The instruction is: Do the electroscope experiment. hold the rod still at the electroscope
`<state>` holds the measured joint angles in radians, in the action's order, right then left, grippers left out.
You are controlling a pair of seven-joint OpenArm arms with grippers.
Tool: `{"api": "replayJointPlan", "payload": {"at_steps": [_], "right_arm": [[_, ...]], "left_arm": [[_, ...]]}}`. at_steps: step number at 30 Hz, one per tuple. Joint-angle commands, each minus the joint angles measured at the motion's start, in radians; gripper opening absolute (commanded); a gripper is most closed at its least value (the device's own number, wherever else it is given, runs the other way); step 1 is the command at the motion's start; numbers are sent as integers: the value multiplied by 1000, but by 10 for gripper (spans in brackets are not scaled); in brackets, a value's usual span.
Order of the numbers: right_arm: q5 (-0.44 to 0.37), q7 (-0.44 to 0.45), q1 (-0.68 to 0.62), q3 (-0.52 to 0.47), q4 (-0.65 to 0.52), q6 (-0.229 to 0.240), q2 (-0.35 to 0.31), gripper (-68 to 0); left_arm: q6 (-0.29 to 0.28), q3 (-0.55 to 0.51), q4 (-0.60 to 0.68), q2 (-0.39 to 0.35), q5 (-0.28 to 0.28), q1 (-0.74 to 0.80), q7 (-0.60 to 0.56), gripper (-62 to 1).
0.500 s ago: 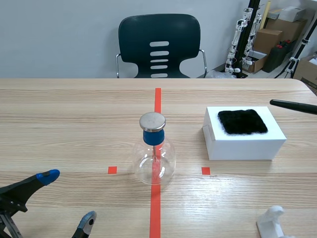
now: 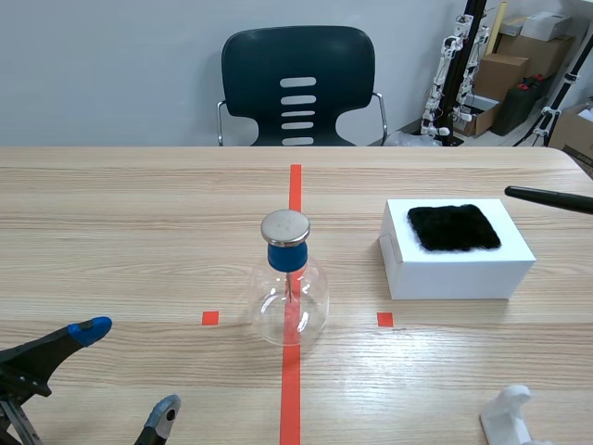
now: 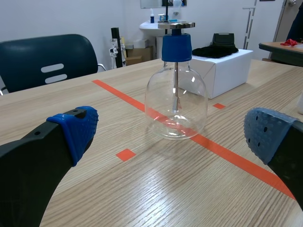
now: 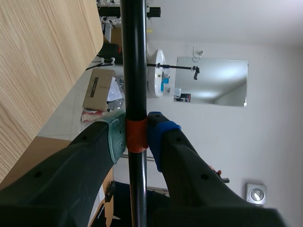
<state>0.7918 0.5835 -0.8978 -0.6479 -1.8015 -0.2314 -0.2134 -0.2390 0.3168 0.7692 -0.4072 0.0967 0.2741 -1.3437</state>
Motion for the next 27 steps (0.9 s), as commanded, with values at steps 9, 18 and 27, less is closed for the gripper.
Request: {"api": "replayJointPlan", "payload": {"at_steps": [9, 18, 27], "right_arm": [[-14, -6, 3, -15, -15, -15, -11, -665], [-8, -66, 3, -14, -42, -14, -44, -665], [53, -231, 40, 68, -127, -5, -234, -665]], "left_arm": [[-3, -1, 11, -1, -6, 0, -21, 14], [-3, -1, 11, -1, -6, 0, -21, 14], [-3, -1, 11, -1, -6, 0, -21, 14]]}}
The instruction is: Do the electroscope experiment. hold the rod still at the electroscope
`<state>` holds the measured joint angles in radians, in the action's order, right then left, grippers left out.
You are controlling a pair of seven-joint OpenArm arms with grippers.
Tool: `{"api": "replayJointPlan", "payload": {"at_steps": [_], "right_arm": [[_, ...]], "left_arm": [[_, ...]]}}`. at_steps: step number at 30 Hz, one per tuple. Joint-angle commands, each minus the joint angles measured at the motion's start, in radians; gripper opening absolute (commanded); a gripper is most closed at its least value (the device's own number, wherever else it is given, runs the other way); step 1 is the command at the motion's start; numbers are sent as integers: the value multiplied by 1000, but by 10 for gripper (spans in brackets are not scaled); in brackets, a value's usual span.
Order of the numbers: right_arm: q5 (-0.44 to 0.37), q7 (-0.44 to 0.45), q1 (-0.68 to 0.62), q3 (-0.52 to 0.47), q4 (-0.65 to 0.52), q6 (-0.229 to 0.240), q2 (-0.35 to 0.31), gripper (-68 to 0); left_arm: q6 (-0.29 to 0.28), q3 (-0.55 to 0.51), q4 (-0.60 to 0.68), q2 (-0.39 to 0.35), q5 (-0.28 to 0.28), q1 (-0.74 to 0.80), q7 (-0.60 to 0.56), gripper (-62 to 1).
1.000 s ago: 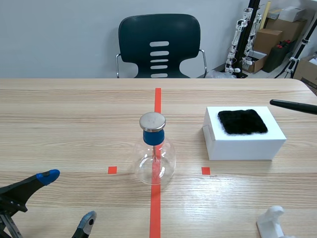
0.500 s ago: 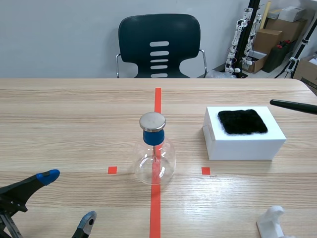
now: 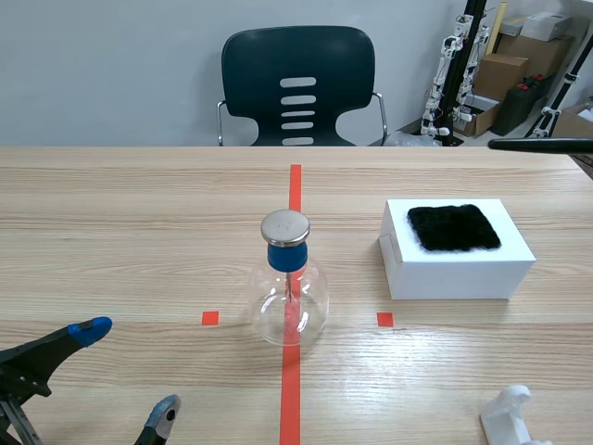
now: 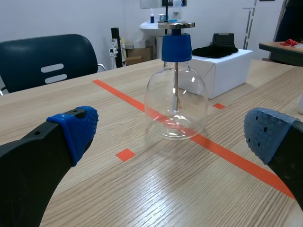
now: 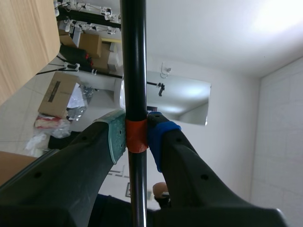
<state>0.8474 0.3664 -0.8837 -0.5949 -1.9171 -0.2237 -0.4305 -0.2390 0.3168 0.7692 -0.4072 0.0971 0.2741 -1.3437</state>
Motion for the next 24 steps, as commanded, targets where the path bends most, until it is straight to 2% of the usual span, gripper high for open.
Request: {"api": "replayJointPlan", "payload": {"at_steps": [1, 7, 12, 24], "right_arm": [[11, -40, 40, 36, -14, -12, -38, -665], [51, -158, 134, 167, -20, -16, -174, -665], [111, -216, 200, 274, -20, -16, -248, -665], [291, -288, 345, 510, -19, -14, -264, -665]], "left_arm": [[-3, -1, 11, -1, -6, 0, -21, 14], [-3, -1, 11, -1, -6, 0, -21, 14], [-3, -1, 11, -1, -6, 0, -21, 14], [-3, -1, 11, -1, -6, 0, -21, 14]]}}
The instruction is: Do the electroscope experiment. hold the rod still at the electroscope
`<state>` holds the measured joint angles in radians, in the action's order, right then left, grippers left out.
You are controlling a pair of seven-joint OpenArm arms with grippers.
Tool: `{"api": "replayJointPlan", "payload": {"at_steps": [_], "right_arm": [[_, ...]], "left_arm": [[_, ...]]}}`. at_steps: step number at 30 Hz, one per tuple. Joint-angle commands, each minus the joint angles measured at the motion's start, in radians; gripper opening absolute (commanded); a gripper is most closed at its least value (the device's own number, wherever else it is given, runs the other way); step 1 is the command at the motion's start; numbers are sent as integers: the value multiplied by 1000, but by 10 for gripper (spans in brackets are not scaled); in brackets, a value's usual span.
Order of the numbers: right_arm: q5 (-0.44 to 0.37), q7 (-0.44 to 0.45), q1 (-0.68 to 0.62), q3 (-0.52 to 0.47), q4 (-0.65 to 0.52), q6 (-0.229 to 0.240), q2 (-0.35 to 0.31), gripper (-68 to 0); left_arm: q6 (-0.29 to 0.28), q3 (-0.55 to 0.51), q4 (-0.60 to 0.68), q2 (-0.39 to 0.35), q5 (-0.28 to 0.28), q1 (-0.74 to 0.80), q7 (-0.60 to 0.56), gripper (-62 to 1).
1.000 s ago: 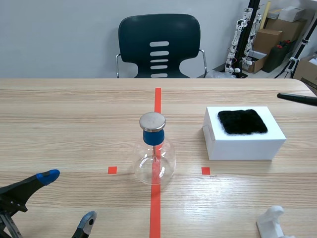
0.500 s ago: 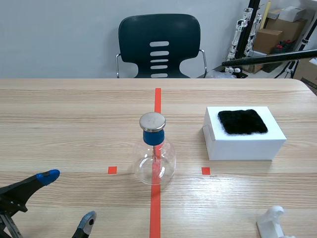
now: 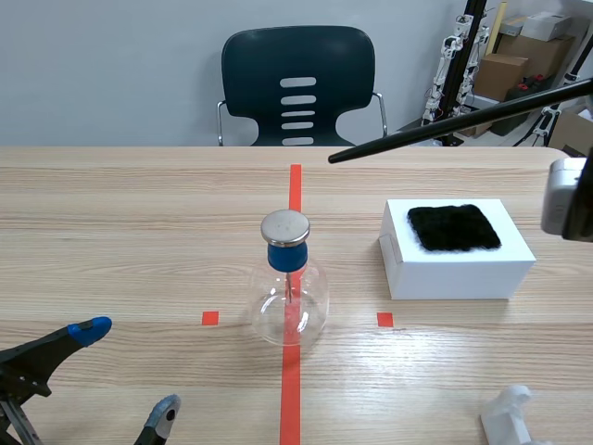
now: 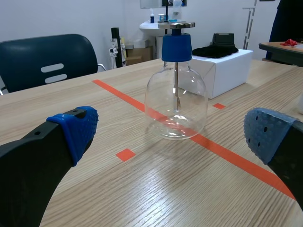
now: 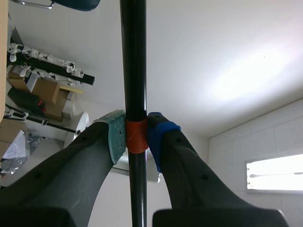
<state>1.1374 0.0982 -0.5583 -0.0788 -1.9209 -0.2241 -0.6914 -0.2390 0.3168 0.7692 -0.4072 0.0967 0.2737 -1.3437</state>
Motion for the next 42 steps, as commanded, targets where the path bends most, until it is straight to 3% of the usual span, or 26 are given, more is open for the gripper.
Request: {"api": "replayJointPlan", "payload": {"at_steps": [1, 7, 16, 20, 24, 42], "right_arm": [[16, -27, 29, 12, -16, -13, -3, -665], [92, -67, 63, 110, -16, 17, -3, -665], [136, -93, 75, 180, -15, 37, 14, -665], [139, -108, 80, 185, -14, 41, 21, -665], [140, -107, 79, 185, -13, 85, 21, -665], [140, -99, 79, 185, -13, 84, 21, -665]], "left_arm": [[-3, -1, 11, -1, -6, 0, -21, 14], [-3, -1, 11, -1, -6, 0, -21, 14], [-3, -1, 11, -1, -6, 0, -21, 14], [-3, -1, 11, -1, -6, 0, -21, 14], [-3, -1, 11, -1, -6, 0, -21, 14], [-3, -1, 11, -1, -6, 0, -21, 14]]}}
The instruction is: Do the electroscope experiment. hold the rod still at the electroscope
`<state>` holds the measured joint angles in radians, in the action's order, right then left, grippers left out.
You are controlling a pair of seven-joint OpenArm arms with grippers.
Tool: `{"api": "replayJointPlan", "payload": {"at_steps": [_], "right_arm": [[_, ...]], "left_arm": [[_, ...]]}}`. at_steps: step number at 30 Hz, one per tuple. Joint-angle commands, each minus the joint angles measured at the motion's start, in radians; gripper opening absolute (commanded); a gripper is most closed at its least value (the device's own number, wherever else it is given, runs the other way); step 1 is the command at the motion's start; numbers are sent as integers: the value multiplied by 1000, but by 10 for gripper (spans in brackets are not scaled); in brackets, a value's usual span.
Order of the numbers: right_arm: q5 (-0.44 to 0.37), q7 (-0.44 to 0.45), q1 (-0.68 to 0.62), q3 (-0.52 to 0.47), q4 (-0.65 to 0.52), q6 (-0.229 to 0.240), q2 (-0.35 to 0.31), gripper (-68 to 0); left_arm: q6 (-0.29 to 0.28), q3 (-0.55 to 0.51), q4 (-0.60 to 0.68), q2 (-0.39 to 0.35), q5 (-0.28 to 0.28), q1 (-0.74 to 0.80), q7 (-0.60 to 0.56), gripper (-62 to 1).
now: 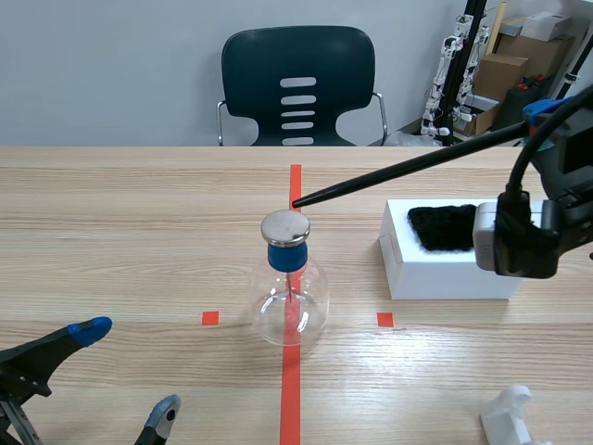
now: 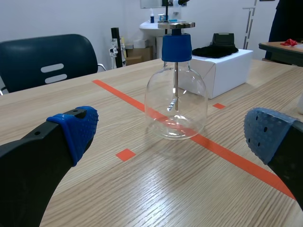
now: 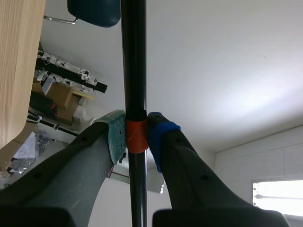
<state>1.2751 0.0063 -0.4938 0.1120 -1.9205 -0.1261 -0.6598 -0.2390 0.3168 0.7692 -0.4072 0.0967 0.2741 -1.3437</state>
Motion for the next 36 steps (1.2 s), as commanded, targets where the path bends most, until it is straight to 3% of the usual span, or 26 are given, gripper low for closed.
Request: {"api": "replayJointPlan", "payload": {"at_steps": [1, 36], "right_arm": [[2, -6, 15, -6, -13, -14, -11, -665], [5, -8, 15, -6, -13, -14, -11, -665]], "left_arm": [[-3, -1, 11, -1, -6, 0, -21, 14], [-3, -1, 11, -1, -6, 0, -21, 14]]}}
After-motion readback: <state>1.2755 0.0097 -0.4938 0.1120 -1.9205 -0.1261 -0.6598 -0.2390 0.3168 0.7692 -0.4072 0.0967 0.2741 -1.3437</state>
